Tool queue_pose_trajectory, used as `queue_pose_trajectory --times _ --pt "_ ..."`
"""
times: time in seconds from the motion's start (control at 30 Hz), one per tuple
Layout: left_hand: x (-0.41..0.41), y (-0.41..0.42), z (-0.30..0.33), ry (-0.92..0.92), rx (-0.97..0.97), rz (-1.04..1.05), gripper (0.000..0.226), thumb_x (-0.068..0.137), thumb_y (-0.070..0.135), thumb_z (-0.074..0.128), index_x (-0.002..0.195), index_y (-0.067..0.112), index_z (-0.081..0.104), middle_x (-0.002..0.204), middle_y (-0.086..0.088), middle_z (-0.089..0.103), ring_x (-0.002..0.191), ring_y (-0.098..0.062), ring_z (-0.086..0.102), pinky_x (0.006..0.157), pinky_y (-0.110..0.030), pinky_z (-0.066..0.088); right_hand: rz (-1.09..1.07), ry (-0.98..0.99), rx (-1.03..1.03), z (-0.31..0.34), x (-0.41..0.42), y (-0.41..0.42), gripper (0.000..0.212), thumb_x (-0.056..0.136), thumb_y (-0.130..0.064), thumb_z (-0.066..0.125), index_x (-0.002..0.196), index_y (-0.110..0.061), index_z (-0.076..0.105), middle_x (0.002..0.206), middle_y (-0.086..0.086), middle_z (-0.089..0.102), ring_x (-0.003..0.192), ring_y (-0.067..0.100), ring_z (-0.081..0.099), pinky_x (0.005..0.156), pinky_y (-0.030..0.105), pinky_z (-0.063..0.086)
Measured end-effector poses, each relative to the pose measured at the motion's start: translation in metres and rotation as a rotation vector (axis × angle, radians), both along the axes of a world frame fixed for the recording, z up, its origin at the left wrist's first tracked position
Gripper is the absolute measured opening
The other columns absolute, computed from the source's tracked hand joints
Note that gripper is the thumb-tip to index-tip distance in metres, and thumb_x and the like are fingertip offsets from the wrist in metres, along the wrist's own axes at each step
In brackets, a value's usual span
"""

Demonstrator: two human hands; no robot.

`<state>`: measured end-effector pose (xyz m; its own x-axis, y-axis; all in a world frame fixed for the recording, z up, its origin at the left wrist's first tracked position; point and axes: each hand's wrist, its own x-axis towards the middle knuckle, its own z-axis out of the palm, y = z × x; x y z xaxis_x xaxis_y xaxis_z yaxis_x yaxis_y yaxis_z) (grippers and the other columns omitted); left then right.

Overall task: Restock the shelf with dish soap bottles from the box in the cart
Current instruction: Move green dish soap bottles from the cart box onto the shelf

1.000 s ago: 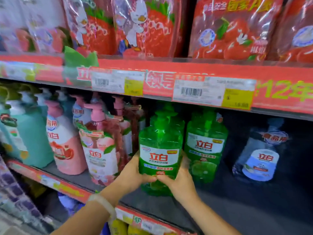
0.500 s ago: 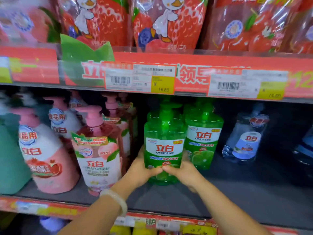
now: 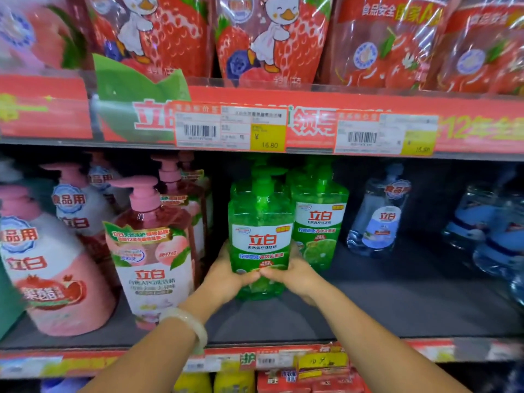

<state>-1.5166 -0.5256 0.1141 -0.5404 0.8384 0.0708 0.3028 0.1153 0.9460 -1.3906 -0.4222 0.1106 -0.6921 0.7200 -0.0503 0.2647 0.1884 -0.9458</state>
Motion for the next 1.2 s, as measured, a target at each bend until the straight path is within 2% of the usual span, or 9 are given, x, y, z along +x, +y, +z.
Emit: queue_pose_trajectory --times 0.1,0.23,0.37,0.47,0.67,0.77,0.9,1.1,1.2 --pt "0.01 -0.005 -0.001 0.039 -0.01 0.058 0.067 0.074 0.005 0.075 0.132 0.009 0.04 0.121 -0.007 0.06 0.113 -0.022 0.057 0.091 -0.027 0.044 -0.035 -0.012 -0.001 0.0 0.0 -0.004 0.069 0.08 -0.007 0.072 0.136 -0.012 0.032 0.101 -0.01 0.064 0.086 0.001 0.063 0.066 0.014 0.054" --pt "0.022 -0.017 -0.007 0.056 -0.082 0.104 0.058 0.081 0.01 0.069 0.132 0.009 0.04 0.121 -0.008 0.06 0.106 -0.017 0.057 0.086 -0.021 0.04 -0.101 -0.031 0.005 0.0 -0.002 -0.017 0.066 0.084 -0.015 0.069 0.138 -0.009 0.032 0.124 0.005 0.061 0.113 0.019 0.058 0.101 0.036 0.047" --pt "0.037 -0.028 -0.009 0.104 -0.111 0.145 0.046 0.081 0.007 0.067 0.123 0.003 0.047 0.119 -0.014 0.06 0.103 -0.02 0.058 0.083 -0.021 0.041 -0.087 -0.11 0.074 0.002 0.007 -0.031 0.069 0.087 -0.019 0.064 0.141 -0.013 0.022 0.134 0.004 0.051 0.126 0.019 0.047 0.106 0.028 0.035" --pt "0.055 -0.039 -0.006 0.196 -0.108 0.196 0.044 0.081 0.004 0.064 0.123 0.002 0.049 0.12 -0.018 0.056 0.114 -0.03 0.053 0.095 -0.033 0.044 -0.044 -0.208 0.211 0.002 0.026 -0.042 0.071 0.086 -0.017 0.066 0.142 -0.017 0.023 0.138 0.003 0.046 0.128 0.016 0.041 0.095 0.018 0.028" --pt "0.119 -0.029 0.014 0.734 -0.158 -0.033 0.055 0.088 0.017 0.056 0.139 0.009 0.037 0.146 -0.01 0.038 0.136 -0.024 0.032 0.11 -0.027 0.024 -0.04 -0.396 0.476 0.01 0.093 -0.052 0.077 0.089 -0.022 0.061 0.149 -0.008 0.014 0.158 0.01 0.013 0.146 0.02 0.015 0.116 0.024 0.014" --pt "0.173 -0.004 0.021 1.0 -0.298 -0.247 0.07 0.088 0.028 0.055 0.147 0.012 0.021 0.156 -0.01 0.017 0.146 -0.025 0.01 0.119 -0.034 0.013 -0.074 -0.543 0.649 0.011 0.16 -0.051 0.074 0.09 -0.019 0.057 0.149 -0.006 0.014 0.159 0.013 0.008 0.147 0.021 0.01 0.118 0.025 0.01" --pt "0.289 0.017 0.013 1.132 -0.344 -0.479 0.074 0.088 0.036 0.055 0.147 0.011 0.017 0.156 -0.015 0.013 0.145 -0.03 0.008 0.119 -0.039 0.013 -0.198 -0.794 0.74 -0.004 0.288 -0.053 0.069 0.088 -0.025 0.058 0.144 -0.006 0.024 0.156 0.012 0.017 0.145 0.024 0.017 0.117 0.037 0.019" --pt "0.492 0.03 -0.007 1.253 -0.24 -0.71 0.075 0.088 0.033 0.055 0.146 0.012 0.014 0.154 -0.016 0.015 0.143 -0.03 0.013 0.116 -0.041 0.021 -0.446 -1.035 0.587 -0.018 0.511 -0.077 0.074 0.088 -0.022 0.057 0.148 -0.008 0.016 0.154 0.01 0.021 0.142 0.026 0.021 0.116 0.041 0.024" --pt "0.591 0.033 -0.003 1.249 -0.183 -0.83 0.079 0.088 0.037 0.055 0.148 0.011 0.01 0.155 -0.015 0.011 0.144 -0.031 0.011 0.115 -0.042 0.019 -0.581 -1.097 0.511 -0.013 0.614 -0.095 0.07 0.087 -0.022 0.06 0.144 -0.007 0.023 0.148 0.012 0.029 0.138 0.027 0.027 0.113 0.041 0.029"
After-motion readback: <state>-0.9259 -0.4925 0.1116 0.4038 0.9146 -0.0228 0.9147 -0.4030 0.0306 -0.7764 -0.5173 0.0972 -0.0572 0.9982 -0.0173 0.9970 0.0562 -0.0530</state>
